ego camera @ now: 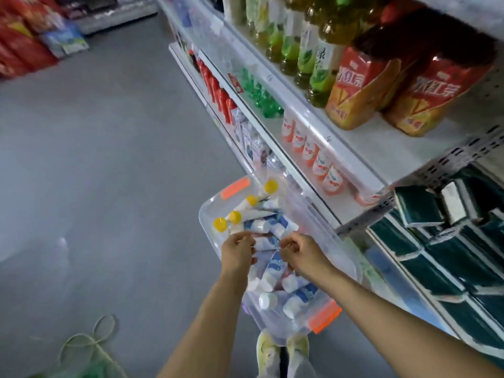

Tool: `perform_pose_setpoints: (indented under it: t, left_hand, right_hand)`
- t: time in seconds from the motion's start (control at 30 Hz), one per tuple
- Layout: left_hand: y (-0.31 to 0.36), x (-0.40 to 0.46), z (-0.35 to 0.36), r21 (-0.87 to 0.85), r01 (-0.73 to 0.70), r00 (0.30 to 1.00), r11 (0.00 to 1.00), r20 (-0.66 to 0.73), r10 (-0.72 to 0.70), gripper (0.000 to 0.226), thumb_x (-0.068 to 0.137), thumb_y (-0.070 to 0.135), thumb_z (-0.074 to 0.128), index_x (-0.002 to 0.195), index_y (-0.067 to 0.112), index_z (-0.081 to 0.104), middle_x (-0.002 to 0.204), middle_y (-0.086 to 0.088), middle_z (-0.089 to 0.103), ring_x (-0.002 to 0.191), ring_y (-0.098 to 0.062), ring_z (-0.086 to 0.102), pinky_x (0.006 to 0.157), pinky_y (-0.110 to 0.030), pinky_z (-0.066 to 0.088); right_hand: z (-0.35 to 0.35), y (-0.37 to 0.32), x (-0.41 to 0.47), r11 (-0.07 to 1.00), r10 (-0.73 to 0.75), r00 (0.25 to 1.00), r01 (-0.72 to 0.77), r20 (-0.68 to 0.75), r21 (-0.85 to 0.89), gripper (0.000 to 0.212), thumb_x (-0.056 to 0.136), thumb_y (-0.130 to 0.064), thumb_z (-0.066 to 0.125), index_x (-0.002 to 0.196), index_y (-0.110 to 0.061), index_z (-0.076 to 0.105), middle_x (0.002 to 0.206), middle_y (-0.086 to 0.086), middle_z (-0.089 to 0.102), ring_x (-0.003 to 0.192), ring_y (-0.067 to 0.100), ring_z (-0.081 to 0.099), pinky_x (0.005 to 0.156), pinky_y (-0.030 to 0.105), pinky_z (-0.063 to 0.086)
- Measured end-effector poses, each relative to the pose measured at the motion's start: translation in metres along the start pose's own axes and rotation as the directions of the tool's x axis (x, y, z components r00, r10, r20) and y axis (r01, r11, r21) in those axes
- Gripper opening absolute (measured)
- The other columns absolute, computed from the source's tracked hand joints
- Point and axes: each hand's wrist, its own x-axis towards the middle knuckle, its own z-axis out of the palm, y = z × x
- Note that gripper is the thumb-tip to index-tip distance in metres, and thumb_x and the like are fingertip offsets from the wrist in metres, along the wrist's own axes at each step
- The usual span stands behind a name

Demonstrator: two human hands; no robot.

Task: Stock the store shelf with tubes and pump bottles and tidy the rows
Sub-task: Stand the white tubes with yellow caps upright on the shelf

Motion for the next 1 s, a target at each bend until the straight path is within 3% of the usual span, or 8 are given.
perform_pose_setpoints:
  t: [0.07, 0.17, 0.3, 0.43, 0.6, 0.87, 0.93, 1.0]
  left_hand:
    - [-0.002, 0.018, -0.004, 0.077, -0.036, 0.997, 0.996, -0.063, 0.040, 0.019, 0.090, 0.004, 0.051, 0.082, 0.017, 0.064, 0.080, -0.004, 0.066, 0.082, -0.024, 0.059, 0.080, -0.038, 0.052]
    - [-0.006, 0.043, -0.013, 0.253, -0.064, 0.990, 0.965, -0.105, 0.093, 0.024, 0.091, 0.004, 0.052, 0.111, 0.014, 0.061, 0.103, 0.000, 0.062, 0.096, -0.019, 0.055, 0.083, -0.025, 0.040]
    - [-0.013, 0.078, -0.026, 0.517, -0.138, 0.982, 0.845, -0.040, 0.185, 0.035, 0.089, 0.007, 0.053, 0.124, 0.011, 0.056, 0.126, -0.006, 0.057, 0.111, -0.024, 0.056, 0.088, -0.025, 0.042]
    - [-0.009, 0.105, -0.022, 0.724, -0.164, 0.983, 0.670, 0.059, 0.176, 0.039, 0.092, 0.019, 0.055, 0.130, 0.009, 0.050, 0.131, -0.011, 0.052, 0.116, -0.029, 0.054, 0.094, -0.032, 0.042]
    - [-0.012, 0.128, -0.006, 0.903, -0.132, 0.991, 0.409, 0.119, 0.057, 0.053, 0.096, 0.027, 0.050, 0.140, 0.002, 0.032, 0.134, -0.020, 0.052, 0.119, -0.037, 0.054, 0.091, -0.037, 0.044]
    - [-0.013, 0.139, 0.006, 0.945, -0.130, 0.983, 0.300, 0.161, -0.082, 0.060, 0.102, 0.020, 0.040, 0.148, -0.009, 0.013, 0.150, -0.021, 0.029, 0.136, -0.034, 0.037, 0.109, -0.040, 0.037]
    - [-0.007, 0.138, 0.008, 0.936, -0.104, 0.977, 0.335, 0.159, -0.141, 0.054, 0.102, 0.017, 0.039, 0.147, -0.007, 0.021, 0.150, -0.022, 0.031, 0.136, -0.034, 0.038, 0.110, -0.041, 0.036]
    - [0.000, 0.136, 0.006, 0.912, -0.066, 0.972, 0.404, 0.150, -0.179, 0.041, 0.099, 0.016, 0.042, 0.137, -0.002, 0.044, 0.138, -0.018, 0.049, 0.121, -0.032, 0.054, 0.098, -0.039, 0.048]
  right_hand:
    - [0.014, -0.002, 0.021, 0.999, 0.034, 0.999, -0.033, 0.040, -0.017, 0.009, 0.088, -0.013, 0.060, 0.088, -0.022, 0.057, 0.078, -0.001, 0.060, 0.072, 0.020, 0.060, 0.062, 0.029, 0.048]
    - [0.037, -0.005, 0.044, 0.988, 0.152, 0.986, -0.151, 0.073, -0.014, 0.006, 0.089, -0.013, 0.057, 0.092, -0.018, 0.055, 0.088, 0.006, 0.062, 0.072, 0.022, 0.060, 0.057, 0.027, 0.047]
    - [0.068, 0.004, 0.061, 0.974, 0.224, 0.964, -0.217, 0.145, -0.062, 0.018, 0.077, -0.033, 0.059, 0.087, -0.024, 0.048, 0.095, 0.007, 0.062, 0.090, 0.031, 0.067, 0.081, 0.046, 0.055]
    - [0.090, 0.002, 0.071, 0.964, 0.262, 0.944, -0.247, 0.201, -0.097, 0.024, 0.085, -0.027, 0.061, 0.097, -0.013, 0.045, 0.083, 0.007, 0.054, 0.061, 0.021, 0.056, 0.050, 0.030, 0.046]
    - [0.109, 0.006, 0.086, 0.905, 0.394, 0.883, -0.421, 0.258, 0.062, 0.048, 0.089, -0.037, 0.063, 0.115, 0.001, 0.049, 0.087, 0.017, 0.064, 0.049, 0.022, 0.062, 0.042, 0.026, 0.051]
    - [0.119, 0.017, 0.089, 0.842, 0.442, 0.863, -0.493, 0.244, 0.219, 0.049, 0.083, -0.034, 0.069, 0.117, -0.003, 0.052, 0.088, 0.016, 0.065, 0.053, 0.023, 0.064, 0.053, 0.033, 0.057]
    - [0.112, 0.015, 0.087, 0.812, 0.489, 0.834, -0.542, 0.254, 0.217, 0.042, 0.088, -0.033, 0.064, 0.117, -0.007, 0.049, 0.088, 0.013, 0.062, 0.057, 0.022, 0.064, 0.052, 0.028, 0.056]
    - [0.101, 0.010, 0.083, 0.781, 0.521, 0.806, -0.583, 0.281, 0.223, 0.037, 0.091, -0.034, 0.060, 0.116, -0.008, 0.051, 0.083, 0.011, 0.062, 0.058, 0.020, 0.063, 0.047, 0.024, 0.052]
